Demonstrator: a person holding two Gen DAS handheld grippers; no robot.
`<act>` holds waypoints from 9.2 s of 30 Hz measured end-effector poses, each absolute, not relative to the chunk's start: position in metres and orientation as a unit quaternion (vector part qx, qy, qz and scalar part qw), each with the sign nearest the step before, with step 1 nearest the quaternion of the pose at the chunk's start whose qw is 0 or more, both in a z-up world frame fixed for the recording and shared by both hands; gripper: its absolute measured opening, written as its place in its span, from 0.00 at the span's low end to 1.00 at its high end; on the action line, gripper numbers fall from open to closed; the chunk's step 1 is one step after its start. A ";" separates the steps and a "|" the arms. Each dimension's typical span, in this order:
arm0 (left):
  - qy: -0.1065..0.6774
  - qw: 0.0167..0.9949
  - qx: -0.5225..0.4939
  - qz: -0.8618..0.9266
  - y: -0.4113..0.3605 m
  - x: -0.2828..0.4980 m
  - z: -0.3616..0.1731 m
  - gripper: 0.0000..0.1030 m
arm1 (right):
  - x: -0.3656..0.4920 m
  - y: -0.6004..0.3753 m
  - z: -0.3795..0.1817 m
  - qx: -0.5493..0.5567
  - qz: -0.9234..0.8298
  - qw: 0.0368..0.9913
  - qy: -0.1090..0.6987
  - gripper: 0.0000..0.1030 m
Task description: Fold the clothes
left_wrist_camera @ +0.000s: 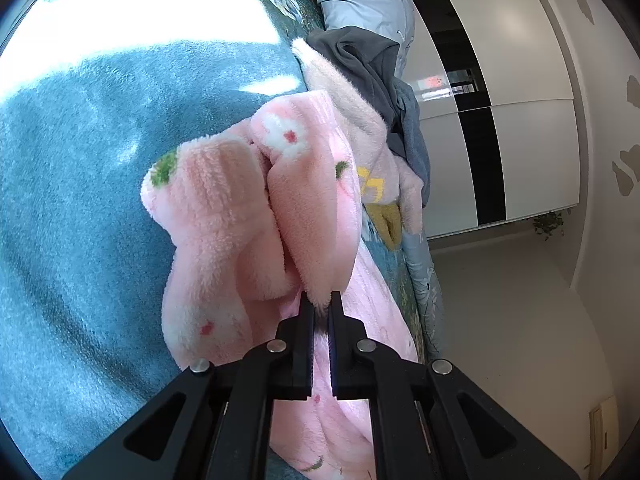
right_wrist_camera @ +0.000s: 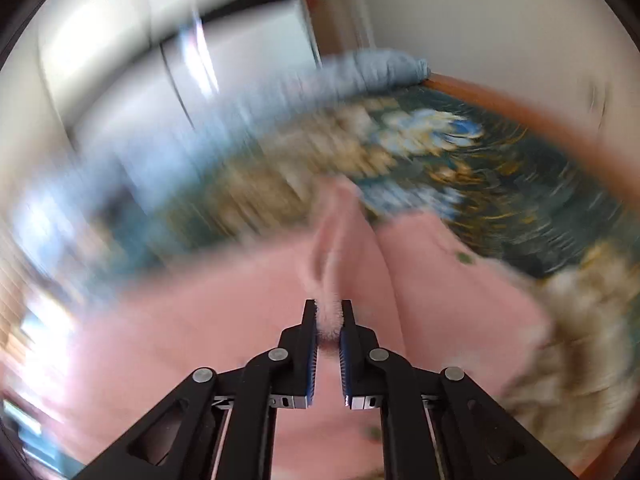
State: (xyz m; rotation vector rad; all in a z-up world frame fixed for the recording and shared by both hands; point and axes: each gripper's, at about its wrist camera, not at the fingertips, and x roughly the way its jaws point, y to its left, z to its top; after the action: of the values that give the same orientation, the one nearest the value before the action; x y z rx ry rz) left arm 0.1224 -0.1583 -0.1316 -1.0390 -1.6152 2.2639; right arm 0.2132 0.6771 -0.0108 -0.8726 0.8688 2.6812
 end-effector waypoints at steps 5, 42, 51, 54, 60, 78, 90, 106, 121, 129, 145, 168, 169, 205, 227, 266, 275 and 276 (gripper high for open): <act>-0.545 0.086 -0.351 0.757 -0.158 0.121 -0.133 0.03 | 0.250 0.752 -0.041 -0.271 0.845 0.172 0.427 0.09; -0.476 0.079 -0.393 0.782 -0.132 0.095 -0.119 0.40 | 0.245 0.733 -0.091 -0.268 0.799 0.095 0.531 0.59; -0.484 0.046 -0.396 0.779 -0.140 0.097 -0.126 0.08 | 0.245 0.721 -0.089 -0.293 0.797 0.132 0.512 0.25; -0.496 0.044 -0.386 0.776 -0.145 0.101 -0.124 0.07 | 0.240 0.722 -0.085 -0.302 0.791 0.147 0.511 0.07; -0.416 0.063 -0.334 0.844 -0.131 0.110 -0.059 0.05 | 0.232 0.726 -0.049 -0.252 0.820 0.091 0.505 0.05; -0.447 0.049 -0.341 0.826 -0.153 0.171 -0.101 0.04 | 0.269 0.741 -0.081 -0.282 0.822 0.121 0.480 0.05; -0.543 0.065 -0.303 0.781 -0.181 0.168 -0.119 0.37 | 0.267 0.741 -0.094 -0.302 0.804 0.135 0.494 0.05; -0.515 0.058 -0.211 0.829 -0.201 0.168 -0.067 0.14 | 0.260 0.740 -0.082 -0.314 0.806 0.153 0.477 0.06; -0.510 0.019 -0.306 0.803 -0.212 0.179 -0.106 0.35 | 0.256 0.740 -0.086 -0.319 0.799 0.166 0.481 0.06; -0.512 0.002 -0.342 0.788 -0.211 0.175 -0.121 0.50 | 0.257 0.740 -0.087 -0.319 0.799 0.167 0.481 0.06; -0.521 0.001 -0.322 0.790 -0.202 0.169 -0.119 0.09 | 0.257 0.731 -0.064 -0.330 0.828 0.179 0.416 0.05; -0.573 0.017 -0.320 0.754 -0.211 0.169 -0.136 0.10 | 0.265 0.732 -0.062 -0.333 0.831 0.196 0.401 0.09; -0.573 0.017 -0.320 0.754 -0.211 0.168 -0.135 0.10 | 0.269 0.735 -0.058 -0.324 0.832 0.196 0.404 0.09; -0.564 0.009 -0.332 0.756 -0.208 0.122 -0.090 0.11 | 0.216 0.750 -0.021 -0.267 0.812 0.125 0.503 0.10; -0.513 0.066 -0.270 0.812 -0.224 0.091 -0.022 0.10 | 0.127 0.766 -0.002 -0.226 0.838 0.057 0.493 0.08; -0.392 0.062 -0.362 0.843 -0.113 0.124 0.000 0.23 | 0.138 0.784 -0.120 -0.312 0.769 0.081 0.552 0.08; -0.086 0.296 -0.479 0.822 0.208 0.074 -0.023 0.26 | 0.137 0.786 -0.110 -0.343 0.765 0.083 0.538 0.08; -0.069 0.313 -0.477 0.818 0.229 0.078 -0.028 0.26 | 0.138 0.787 -0.111 -0.343 0.765 0.081 0.539 0.09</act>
State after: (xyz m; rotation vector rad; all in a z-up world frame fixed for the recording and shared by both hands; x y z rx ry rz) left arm 0.0783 0.2290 -0.0283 -1.2596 -0.1821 2.1585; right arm 0.1376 0.7867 -0.1110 -1.0247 1.6118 2.2864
